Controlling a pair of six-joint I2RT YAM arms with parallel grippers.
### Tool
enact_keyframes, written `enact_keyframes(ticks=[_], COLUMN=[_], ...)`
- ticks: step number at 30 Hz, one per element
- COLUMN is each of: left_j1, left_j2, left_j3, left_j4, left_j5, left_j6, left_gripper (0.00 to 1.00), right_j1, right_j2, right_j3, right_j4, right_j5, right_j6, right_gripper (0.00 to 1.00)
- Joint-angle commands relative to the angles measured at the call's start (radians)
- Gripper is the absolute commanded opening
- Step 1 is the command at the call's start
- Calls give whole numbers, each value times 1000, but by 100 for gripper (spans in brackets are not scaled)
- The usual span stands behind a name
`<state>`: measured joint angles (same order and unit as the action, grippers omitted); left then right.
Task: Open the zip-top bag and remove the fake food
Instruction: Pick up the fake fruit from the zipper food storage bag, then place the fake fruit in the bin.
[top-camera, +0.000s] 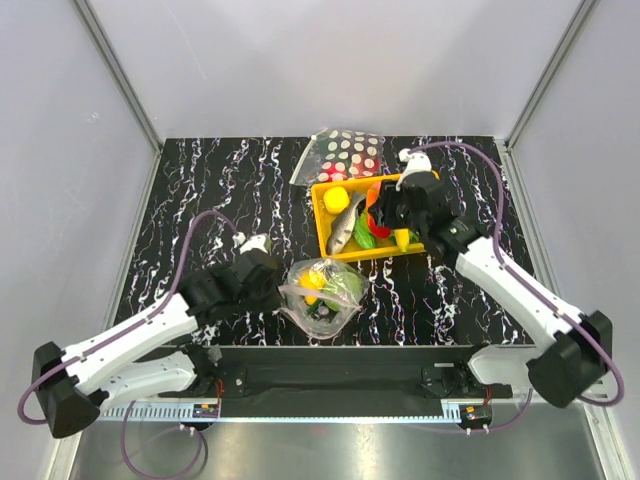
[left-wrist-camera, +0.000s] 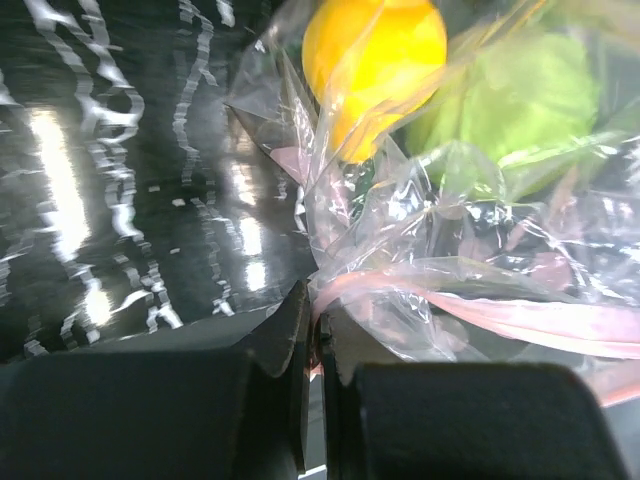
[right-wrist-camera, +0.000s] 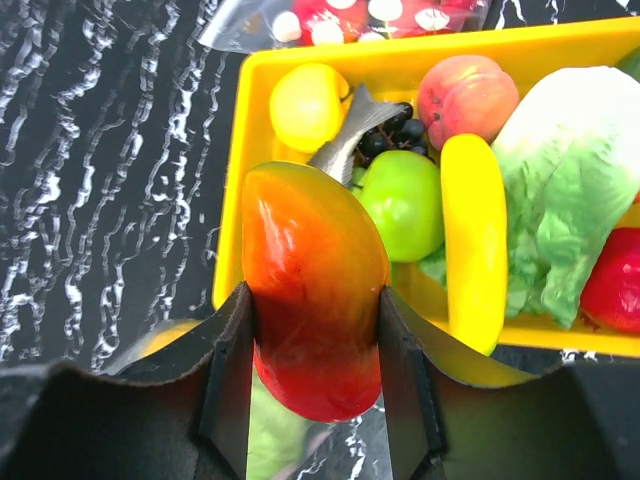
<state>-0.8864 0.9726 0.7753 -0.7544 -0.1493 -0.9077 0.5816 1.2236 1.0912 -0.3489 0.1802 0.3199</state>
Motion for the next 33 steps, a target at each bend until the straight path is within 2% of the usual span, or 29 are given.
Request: enact_keyframes(ticks=[1, 8, 15, 27, 33], left_j1=[18, 46, 78, 145, 164], left_j2=[-77, -121, -120, -83, -57], left_j3=[62, 94, 108, 113, 116], left_j4=[-97, -203, -243, -223, -200], left_j5=[-104, -156, -164, -115, -87], left_j6=[4, 15, 47, 98, 107], left_gripper=[6, 7, 8, 13, 13], right_j1=[-31, -37, -35, -23, -23], right_j2=[79, 301, 487, 723, 795], right_j3=[90, 209, 321, 479, 552], right_j4=[20, 31, 19, -10, -65], right_j5=[-103, -179, -286, -329, -279], right_j6=[-57, -93, -84, -53, -35], right_gripper=[0, 0, 0, 1, 1])
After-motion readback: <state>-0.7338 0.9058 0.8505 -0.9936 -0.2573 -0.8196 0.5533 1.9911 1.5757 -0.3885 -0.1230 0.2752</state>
